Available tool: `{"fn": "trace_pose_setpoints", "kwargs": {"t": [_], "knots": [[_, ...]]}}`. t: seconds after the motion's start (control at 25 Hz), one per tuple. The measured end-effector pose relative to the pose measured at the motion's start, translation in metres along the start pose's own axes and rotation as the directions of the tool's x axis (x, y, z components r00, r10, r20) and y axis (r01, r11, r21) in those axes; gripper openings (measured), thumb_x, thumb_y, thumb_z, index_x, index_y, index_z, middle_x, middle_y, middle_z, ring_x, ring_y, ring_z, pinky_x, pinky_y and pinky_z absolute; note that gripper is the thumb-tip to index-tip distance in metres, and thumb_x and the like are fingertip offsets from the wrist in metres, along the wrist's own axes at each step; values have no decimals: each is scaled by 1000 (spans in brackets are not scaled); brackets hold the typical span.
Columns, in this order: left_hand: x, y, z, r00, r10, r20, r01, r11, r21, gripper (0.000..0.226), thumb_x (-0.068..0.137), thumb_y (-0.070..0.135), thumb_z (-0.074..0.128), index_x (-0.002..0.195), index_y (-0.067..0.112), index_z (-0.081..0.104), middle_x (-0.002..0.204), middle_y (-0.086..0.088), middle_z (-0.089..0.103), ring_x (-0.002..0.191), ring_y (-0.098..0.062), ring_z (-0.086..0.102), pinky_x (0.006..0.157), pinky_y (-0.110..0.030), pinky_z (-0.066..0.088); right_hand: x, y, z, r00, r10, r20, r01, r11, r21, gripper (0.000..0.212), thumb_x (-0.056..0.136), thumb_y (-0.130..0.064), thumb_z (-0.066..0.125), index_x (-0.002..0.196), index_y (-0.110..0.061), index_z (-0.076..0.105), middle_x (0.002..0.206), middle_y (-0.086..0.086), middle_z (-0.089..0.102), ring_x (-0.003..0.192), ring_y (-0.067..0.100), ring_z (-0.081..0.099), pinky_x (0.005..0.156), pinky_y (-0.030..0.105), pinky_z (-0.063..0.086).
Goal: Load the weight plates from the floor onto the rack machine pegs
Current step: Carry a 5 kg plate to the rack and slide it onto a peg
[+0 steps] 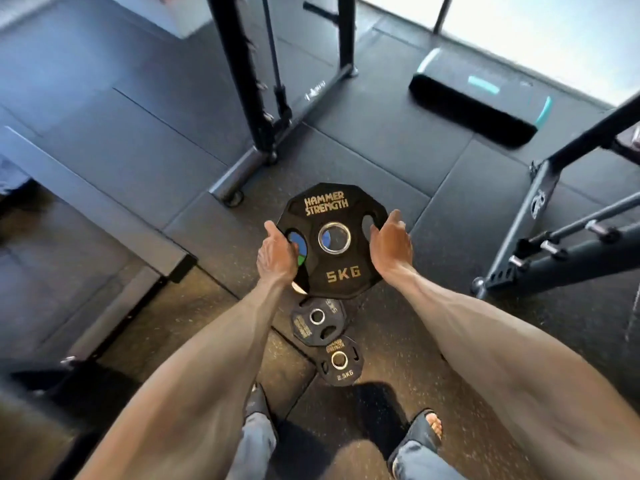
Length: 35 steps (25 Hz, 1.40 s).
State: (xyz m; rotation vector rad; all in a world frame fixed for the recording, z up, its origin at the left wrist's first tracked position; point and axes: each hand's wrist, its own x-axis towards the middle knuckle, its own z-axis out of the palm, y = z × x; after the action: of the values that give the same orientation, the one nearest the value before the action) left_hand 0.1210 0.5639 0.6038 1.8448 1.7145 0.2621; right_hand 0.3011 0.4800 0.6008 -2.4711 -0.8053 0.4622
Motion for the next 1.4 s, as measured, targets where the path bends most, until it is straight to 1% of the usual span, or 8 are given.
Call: {"fn": "trace_pose_setpoints", "kwargs": {"t": [0.16,0.36,0.56,0.72,0.84,1.12,1.24,1.4], "knots": [[10,37,-155,977,48,-210,-72,992,-106,46,97,23,49,134,1,33,107,-22,67,96,-43,65,81,-50,54,-18,-148,-84,986,-154,-61,161,980,116,40,103,-32,46,130,-5,37,122,23,61,111,43,60,89,48,49],[47,33,-324,884,89,-459,-202,958,-204,49,102,32,43,139,2,33,118,-24,63,104,-45,61,84,-48,50,-41,-326,-117,919,-315,-238,378,876,300,58,102,-38,44,146,-4,27,144,18,50,126,37,54,101,47,48],[84,17,-480,716,136,-685,-354,916,-189,37,101,36,44,125,8,41,114,-19,64,100,-41,63,81,-45,50,-69,-490,-130,811,-399,-428,568,713,410,38,99,-31,50,125,-8,37,121,16,63,106,35,64,87,51,54],[116,5,-567,561,90,-823,-409,894,-181,34,100,37,47,119,8,44,103,-19,67,89,-40,65,72,-46,53,-78,-592,-136,724,-429,-540,680,580,450,38,97,-35,55,118,-7,39,108,13,65,95,32,65,78,47,54],[141,0,-617,470,69,-880,-450,876,-172,31,99,37,50,114,11,45,91,-15,66,81,-36,63,67,-42,51,-71,-651,-135,657,-444,-609,749,475,462,32,94,-30,61,106,-7,43,92,9,64,82,29,64,66,42,51],[261,17,-738,367,114,-923,-530,841,-106,26,95,30,58,106,7,52,78,-1,58,75,-32,62,59,-30,37,1,-806,-117,596,-466,-654,802,309,512,28,94,-22,64,100,-6,42,82,5,65,73,25,63,58,32,44],[339,37,-787,316,138,-939,-582,809,-77,25,92,30,60,106,9,54,81,-5,64,75,-29,63,60,-35,46,58,-883,-111,582,-451,-676,811,255,527,28,93,-20,66,100,-5,43,82,5,66,72,22,63,59,26,43],[434,65,-839,282,155,-947,-650,757,-70,22,92,26,62,105,10,55,80,-3,64,72,-23,63,61,-33,51,130,-971,-111,555,-431,-712,827,189,530,29,91,-19,69,99,-1,47,75,-9,56,65,4,55,53,4,37]]}}
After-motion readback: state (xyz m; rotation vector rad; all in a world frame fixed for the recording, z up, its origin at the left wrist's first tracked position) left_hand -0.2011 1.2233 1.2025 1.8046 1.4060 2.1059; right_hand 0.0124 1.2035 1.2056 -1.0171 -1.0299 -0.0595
